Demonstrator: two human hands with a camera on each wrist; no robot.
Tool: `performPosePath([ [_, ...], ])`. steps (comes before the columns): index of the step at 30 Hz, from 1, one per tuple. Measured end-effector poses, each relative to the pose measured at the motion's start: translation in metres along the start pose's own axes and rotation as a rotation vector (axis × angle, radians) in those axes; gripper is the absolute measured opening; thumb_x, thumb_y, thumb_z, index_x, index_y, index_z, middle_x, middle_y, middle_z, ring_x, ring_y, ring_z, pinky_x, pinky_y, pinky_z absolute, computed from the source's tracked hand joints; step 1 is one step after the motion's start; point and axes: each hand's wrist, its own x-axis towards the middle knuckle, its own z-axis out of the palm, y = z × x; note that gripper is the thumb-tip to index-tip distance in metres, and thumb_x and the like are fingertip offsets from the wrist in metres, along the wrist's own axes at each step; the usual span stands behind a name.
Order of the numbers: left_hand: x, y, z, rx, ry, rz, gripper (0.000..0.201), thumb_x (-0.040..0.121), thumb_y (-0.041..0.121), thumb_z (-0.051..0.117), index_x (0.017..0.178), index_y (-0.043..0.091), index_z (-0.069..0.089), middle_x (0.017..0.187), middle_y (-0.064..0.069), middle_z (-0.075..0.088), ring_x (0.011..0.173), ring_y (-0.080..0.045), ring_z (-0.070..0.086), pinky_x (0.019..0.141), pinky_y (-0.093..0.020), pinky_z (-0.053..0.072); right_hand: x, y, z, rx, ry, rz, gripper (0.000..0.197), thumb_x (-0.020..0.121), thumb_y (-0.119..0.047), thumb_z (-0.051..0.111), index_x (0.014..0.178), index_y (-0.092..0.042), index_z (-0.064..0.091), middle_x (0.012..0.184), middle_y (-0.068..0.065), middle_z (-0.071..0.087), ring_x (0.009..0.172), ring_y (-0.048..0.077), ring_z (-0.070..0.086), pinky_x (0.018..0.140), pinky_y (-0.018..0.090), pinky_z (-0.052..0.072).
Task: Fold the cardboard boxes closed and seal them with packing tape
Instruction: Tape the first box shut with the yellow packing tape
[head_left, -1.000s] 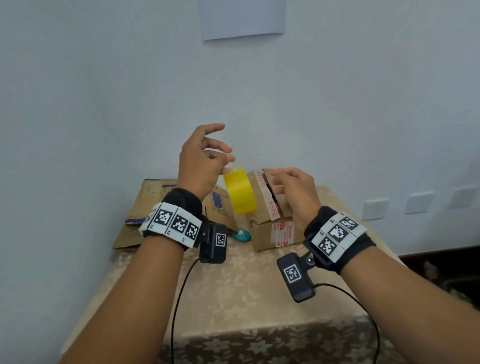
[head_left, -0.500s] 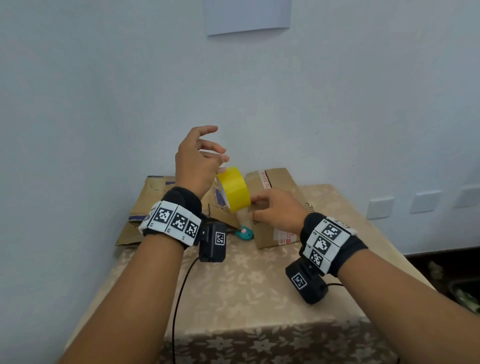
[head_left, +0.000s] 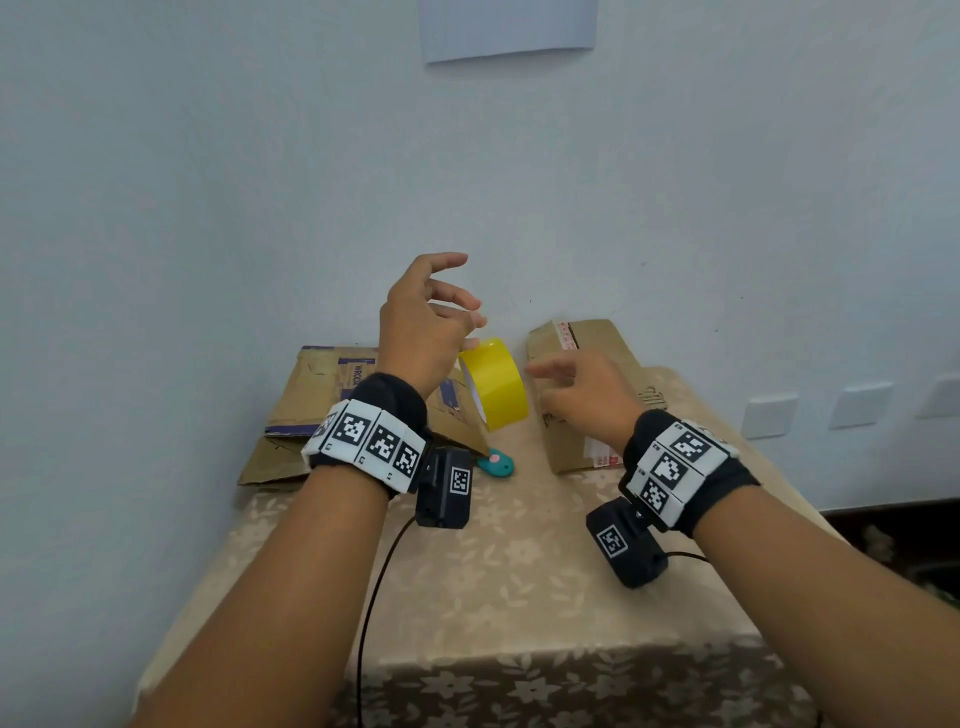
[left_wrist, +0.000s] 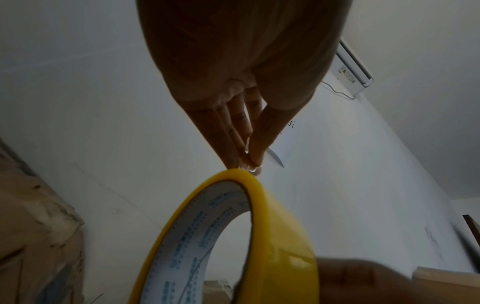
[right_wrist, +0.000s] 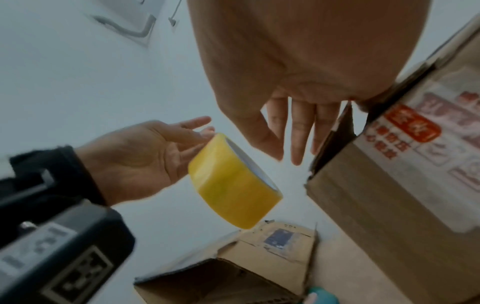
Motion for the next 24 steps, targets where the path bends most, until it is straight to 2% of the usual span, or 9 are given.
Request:
performPosePath([
  [3, 0.000, 0.000, 0.000, 0.006, 0.000, -0.004, 0.058, 0.082, -0.007, 0.074, 0.129, 0.025, 0.060, 0.095, -0.006, 0.071, 0.085, -0.023, 0.074, 0.065, -0.034, 0.063, -0.005, -0.011, -0.001, 0.134, 0.090, -0.085, 0.032, 0.094, -0.005, 0.060, 0.118, -0.019, 0.075, 0.114, -0.007, 0.073, 0.106, 0.001, 0.063, 0.088, 0.008, 0.047],
  [5, -0.001, 0.001, 0.001, 0.008, -0.004, 0.000, 0.057, 0.082, -0.006, 0.075, 0.128, 0.025, 0.061, 0.095, -0.005, 0.072, 0.086, -0.023, 0.073, 0.063, -0.031, 0.062, -0.008, -0.017, 0.001, 0.164, 0.147, -0.133, 0.029, 0.095, -0.009, 0.059, 0.118, -0.021, 0.073, 0.105, -0.007, 0.073, 0.097, -0.001, 0.063, 0.074, 0.001, 0.043],
  [7, -0.003, 0.002, 0.001, 0.005, -0.018, 0.000, 0.057, 0.082, -0.006, 0.075, 0.128, 0.025, 0.061, 0.096, -0.006, 0.072, 0.086, -0.024, 0.073, 0.062, -0.030, 0.061, -0.012, -0.023, 0.003, 0.270, 0.123, -0.130, 0.033, 0.098, -0.014, 0.057, 0.128, -0.025, 0.067, 0.103, -0.002, 0.070, 0.098, 0.009, 0.065, 0.078, 0.008, 0.046],
  [9, -0.005, 0.004, 0.001, -0.007, -0.042, -0.005, 0.058, 0.082, -0.007, 0.074, 0.129, 0.024, 0.060, 0.096, -0.008, 0.072, 0.086, -0.025, 0.074, 0.064, -0.033, 0.062, -0.015, -0.029, 0.006, 0.415, 0.006, -0.069, 0.041, 0.101, -0.022, 0.055, 0.141, -0.028, 0.054, 0.113, 0.005, 0.068, 0.103, 0.018, 0.066, 0.090, 0.024, 0.052],
  [12, -0.008, 0.007, 0.001, -0.018, -0.091, 0.000, 0.057, 0.083, -0.007, 0.072, 0.131, 0.022, 0.060, 0.095, -0.008, 0.073, 0.087, -0.028, 0.074, 0.067, -0.039, 0.064, -0.016, -0.033, 0.015, 0.488, -0.137, 0.014, 0.073, 0.092, -0.043, 0.071, 0.154, -0.035, 0.033, 0.131, 0.007, 0.065, 0.117, 0.022, 0.064, 0.104, 0.043, 0.051],
  [14, -0.013, 0.008, 0.001, -0.038, -0.139, -0.002, 0.055, 0.085, -0.007, 0.071, 0.131, 0.022, 0.060, 0.095, -0.009, 0.073, 0.089, -0.030, 0.072, 0.068, -0.040, 0.064, -0.018, -0.032, 0.022, 0.561, -0.197, 0.007, 0.084, 0.088, -0.030, 0.080, 0.155, -0.032, 0.030, 0.124, 0.012, 0.072, 0.112, 0.032, 0.071, 0.105, 0.050, 0.052],
  [17, -0.020, 0.003, 0.000, -0.037, -0.188, -0.002, 0.051, 0.090, -0.007, 0.067, 0.131, 0.023, 0.060, 0.096, -0.010, 0.072, 0.088, -0.029, 0.072, 0.067, -0.037, 0.064, -0.030, -0.029, 0.029, 0.733, -0.304, 0.000, 0.062, 0.097, -0.005, 0.066, 0.146, -0.029, 0.037, 0.112, 0.020, 0.075, 0.095, 0.038, 0.076, 0.088, 0.043, 0.061],
  [21, -0.029, -0.014, 0.001, -0.002, -0.168, -0.004, 0.047, 0.089, -0.006, 0.069, 0.128, 0.021, 0.062, 0.090, -0.008, 0.071, 0.079, -0.021, 0.073, 0.057, -0.022, 0.054, -0.042, -0.023, 0.037, 0.804, -0.350, 0.047, 0.046, 0.101, -0.007, 0.061, 0.139, -0.026, 0.043, 0.102, 0.022, 0.076, 0.077, 0.032, 0.076, 0.072, 0.037, 0.062],
  [24, -0.034, -0.026, 0.004, 0.013, -0.129, 0.000, 0.045, 0.089, -0.005, 0.071, 0.124, 0.022, 0.063, 0.085, -0.005, 0.069, 0.084, -0.020, 0.074, 0.060, -0.026, 0.055, -0.041, -0.019, 0.039, 0.803, -0.355, 0.068, 0.042, 0.100, -0.010, 0.062, 0.139, -0.015, 0.046, 0.095, 0.021, 0.076, 0.072, 0.029, 0.074, 0.070, 0.036, 0.061],
])
